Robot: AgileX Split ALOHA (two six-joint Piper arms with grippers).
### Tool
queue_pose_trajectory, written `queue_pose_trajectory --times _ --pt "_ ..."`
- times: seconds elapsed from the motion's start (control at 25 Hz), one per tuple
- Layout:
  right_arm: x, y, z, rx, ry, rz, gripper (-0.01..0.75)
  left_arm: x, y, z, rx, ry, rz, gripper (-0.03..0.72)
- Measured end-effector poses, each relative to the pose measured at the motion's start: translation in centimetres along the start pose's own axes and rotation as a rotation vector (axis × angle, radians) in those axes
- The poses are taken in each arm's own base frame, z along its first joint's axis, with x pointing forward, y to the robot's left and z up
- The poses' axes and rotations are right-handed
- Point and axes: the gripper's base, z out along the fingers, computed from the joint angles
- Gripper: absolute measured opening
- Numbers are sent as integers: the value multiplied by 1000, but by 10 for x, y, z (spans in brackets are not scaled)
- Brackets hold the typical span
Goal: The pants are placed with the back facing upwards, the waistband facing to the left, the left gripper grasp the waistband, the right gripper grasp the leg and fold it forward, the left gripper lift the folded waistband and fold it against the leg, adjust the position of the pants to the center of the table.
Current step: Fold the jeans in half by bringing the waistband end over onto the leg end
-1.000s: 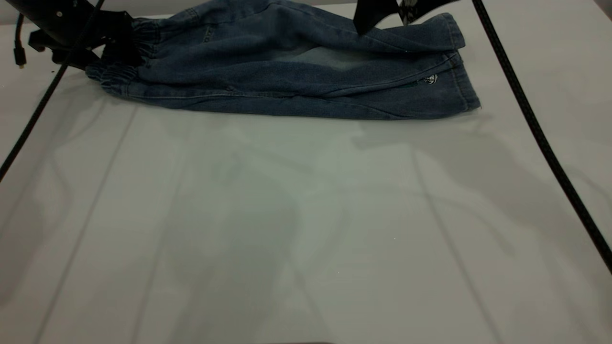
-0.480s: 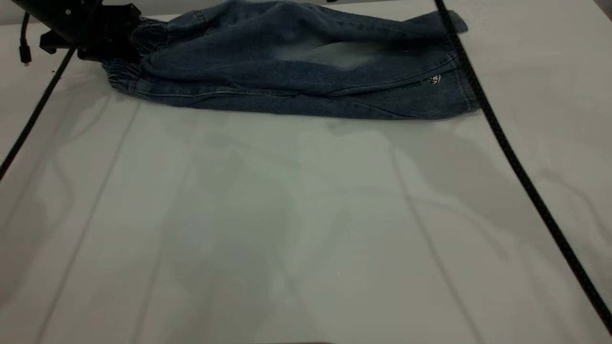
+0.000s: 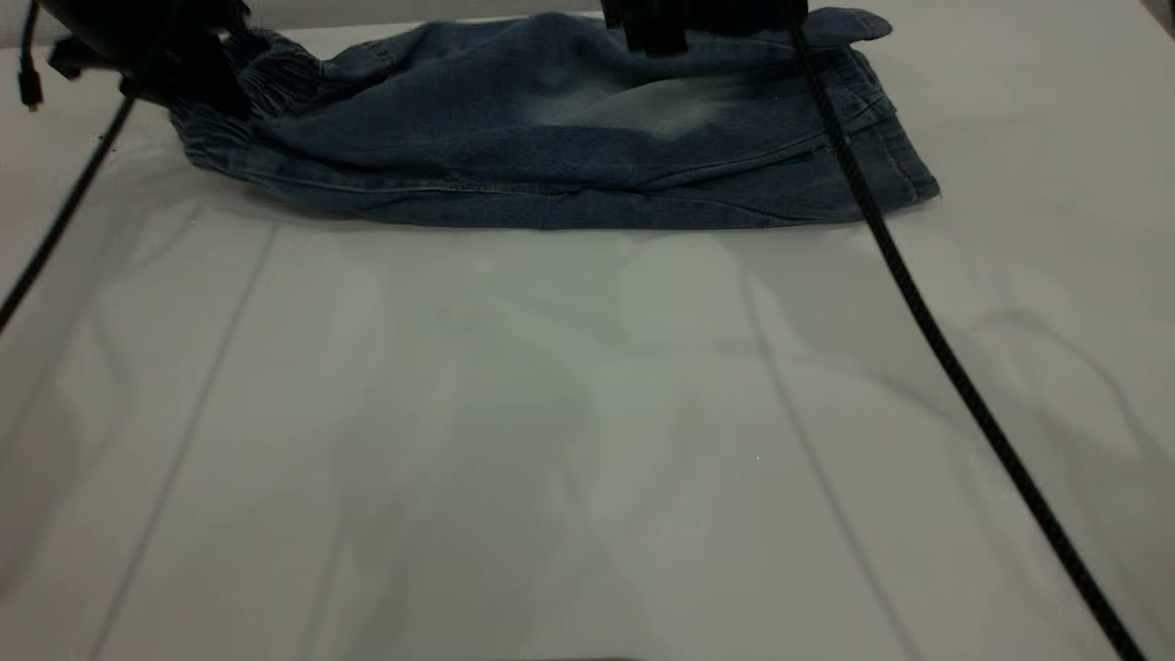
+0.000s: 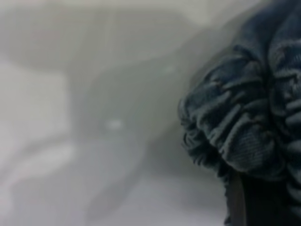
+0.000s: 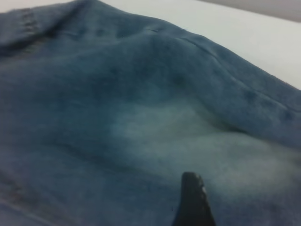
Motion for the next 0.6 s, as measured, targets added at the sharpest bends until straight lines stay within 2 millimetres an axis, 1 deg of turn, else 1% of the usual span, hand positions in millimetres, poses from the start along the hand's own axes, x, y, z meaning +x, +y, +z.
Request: queue_pose_trajectory --times 0.16,0.32,0.44,0.6 --pt "19 -3 13 13 33 17 435 -7 -8 -33 -2 16 49 97" --pt "38 -2 24 14 86 37 435 -17 -18 -64 0 -16 78 97" --pt "52 9 28 -7 141 21 435 -23 -27 -85 -5 -55 110 97" --pt "64 34 27 -57 202 -14 435 -28 -41 -97 1 -82 153 97"
